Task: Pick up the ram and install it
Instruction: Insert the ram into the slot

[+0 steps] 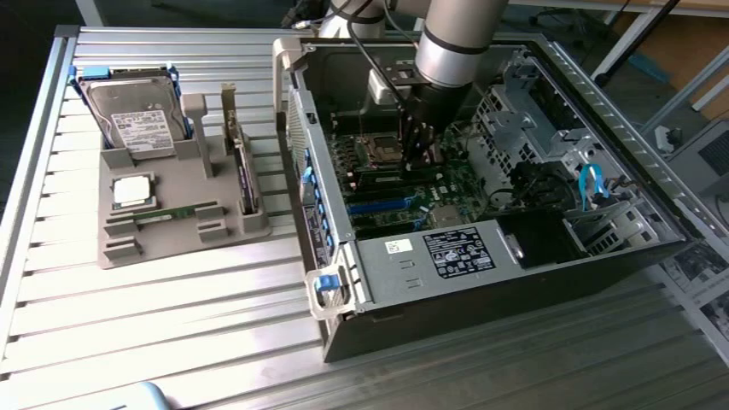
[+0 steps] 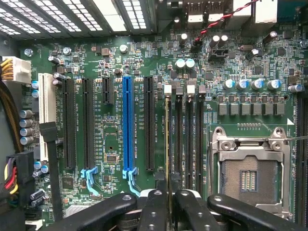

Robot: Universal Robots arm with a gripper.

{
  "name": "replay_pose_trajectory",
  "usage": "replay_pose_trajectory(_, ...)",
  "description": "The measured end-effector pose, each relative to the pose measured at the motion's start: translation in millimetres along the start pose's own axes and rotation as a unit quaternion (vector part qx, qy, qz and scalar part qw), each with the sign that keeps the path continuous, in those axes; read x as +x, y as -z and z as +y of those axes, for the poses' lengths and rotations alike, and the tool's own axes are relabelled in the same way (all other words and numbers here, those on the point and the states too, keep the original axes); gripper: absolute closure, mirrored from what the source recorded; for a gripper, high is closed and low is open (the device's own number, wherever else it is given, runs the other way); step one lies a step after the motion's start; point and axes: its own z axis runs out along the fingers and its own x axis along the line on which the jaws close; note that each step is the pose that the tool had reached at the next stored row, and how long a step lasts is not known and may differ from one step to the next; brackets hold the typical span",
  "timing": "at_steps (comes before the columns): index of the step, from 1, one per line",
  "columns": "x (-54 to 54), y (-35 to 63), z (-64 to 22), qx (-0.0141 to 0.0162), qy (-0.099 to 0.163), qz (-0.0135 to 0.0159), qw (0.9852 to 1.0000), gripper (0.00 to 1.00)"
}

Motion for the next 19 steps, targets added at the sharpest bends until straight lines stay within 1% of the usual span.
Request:
replay_pose_trajectory(4, -0.1, 1.5, -0.1, 0.0003, 0.0, -0.001, 1.0, 0.87)
replay_pose_trajectory(6, 0.3, 5.2, 0.0, 0.0001, 0.0, -0.0003, 1.0, 0.87)
replay_pose_trajectory(7, 0.3, 5.4, -0.1, 0.0002, 0.0, -0.0005, 1.0, 0.87)
replay_pose_trajectory(12, 0.4, 5.2, 0.0, 0.0, 0.0, -0.0004, 1.0, 0.87)
replay_pose_trajectory(19, 0.1, 2.5, 0.0, -0.0005, -0.002, -0.0004, 1.0, 0.87)
